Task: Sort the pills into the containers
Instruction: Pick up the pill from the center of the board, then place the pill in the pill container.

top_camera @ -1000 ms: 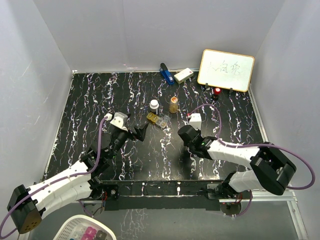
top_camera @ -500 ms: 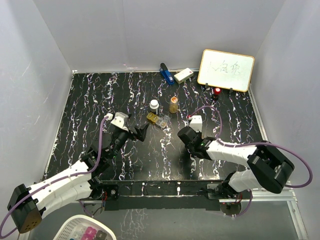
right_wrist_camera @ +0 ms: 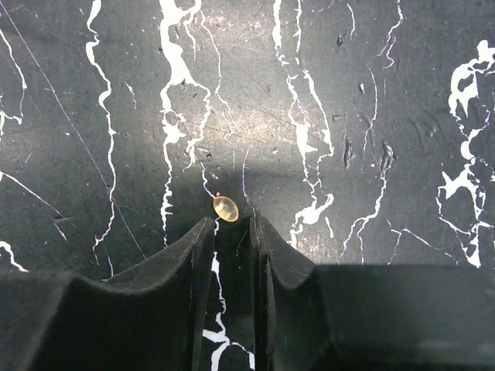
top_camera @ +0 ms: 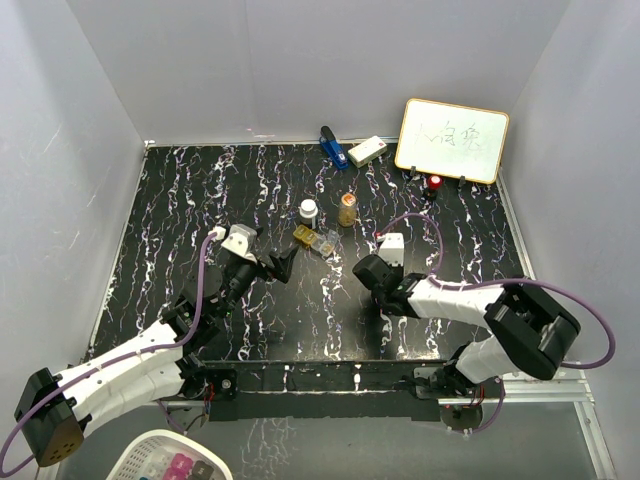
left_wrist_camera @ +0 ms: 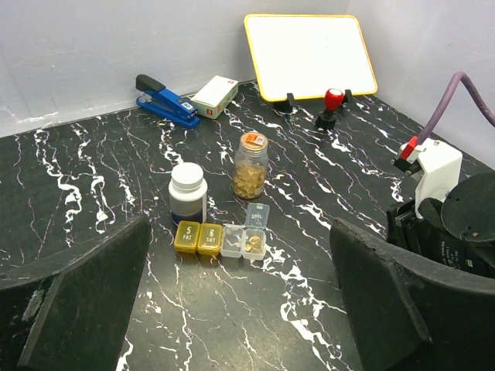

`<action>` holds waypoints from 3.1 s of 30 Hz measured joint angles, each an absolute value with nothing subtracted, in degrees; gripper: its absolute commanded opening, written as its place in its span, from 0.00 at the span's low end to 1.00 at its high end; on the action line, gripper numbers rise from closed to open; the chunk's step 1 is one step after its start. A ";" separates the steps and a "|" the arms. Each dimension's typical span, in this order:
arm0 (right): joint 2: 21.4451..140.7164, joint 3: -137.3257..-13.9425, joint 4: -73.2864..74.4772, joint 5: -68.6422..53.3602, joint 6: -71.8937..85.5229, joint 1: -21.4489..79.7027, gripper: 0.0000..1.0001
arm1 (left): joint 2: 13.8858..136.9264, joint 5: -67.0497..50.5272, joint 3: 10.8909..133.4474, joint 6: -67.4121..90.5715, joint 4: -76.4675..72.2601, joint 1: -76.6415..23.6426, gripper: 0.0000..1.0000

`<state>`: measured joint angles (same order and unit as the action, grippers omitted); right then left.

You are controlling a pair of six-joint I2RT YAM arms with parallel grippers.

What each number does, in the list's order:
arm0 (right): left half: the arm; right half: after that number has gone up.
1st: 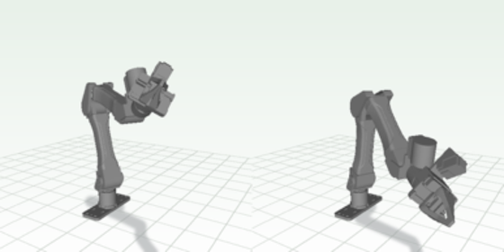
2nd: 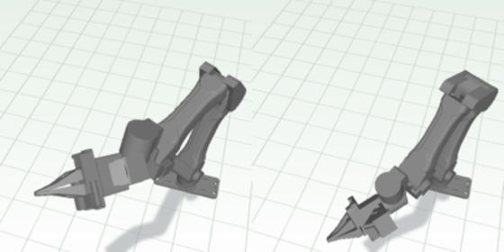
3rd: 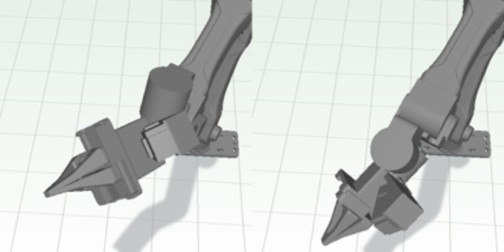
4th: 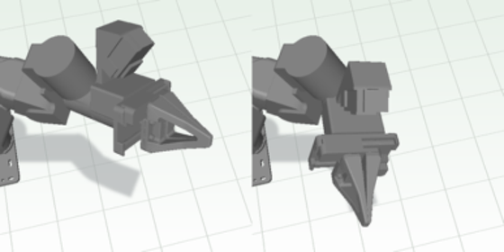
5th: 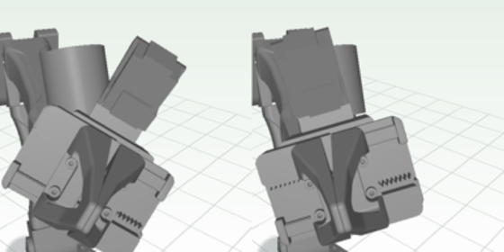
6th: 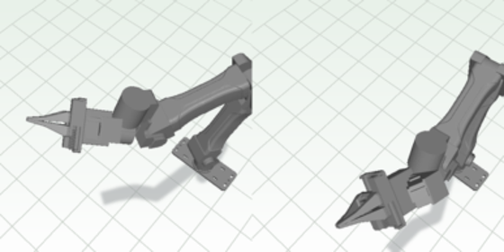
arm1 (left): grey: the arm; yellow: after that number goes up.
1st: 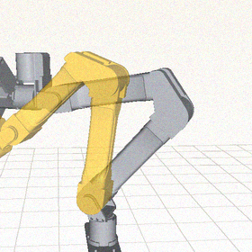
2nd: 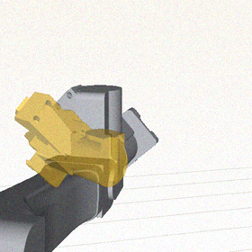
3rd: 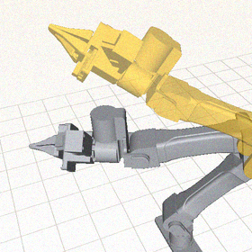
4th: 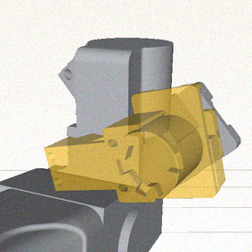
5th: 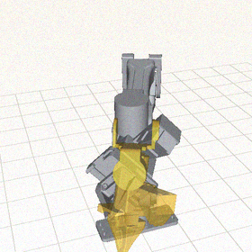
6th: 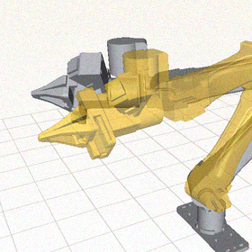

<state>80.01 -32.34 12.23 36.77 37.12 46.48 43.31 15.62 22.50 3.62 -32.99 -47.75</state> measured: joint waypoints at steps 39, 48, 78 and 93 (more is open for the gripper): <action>83.02 -37.21 11.44 36.03 33.95 46.06 0.00 | 43.11 15.68 22.50 3.57 -32.97 -47.75 0.99; 89.41 -46.15 5.23 31.53 27.99 46.02 0.00 | 43.07 16.97 22.41 3.42 -32.97 -47.75 0.99; 106.87 -60.75 -2.90 22.44 19.55 44.18 0.13 | 43.05 19.05 21.52 2.55 -32.97 -47.75 0.99; 102.50 -60.55 -2.85 21.96 18.44 45.23 0.15 | 43.40 19.00 21.54 2.55 -32.97 -47.75 0.99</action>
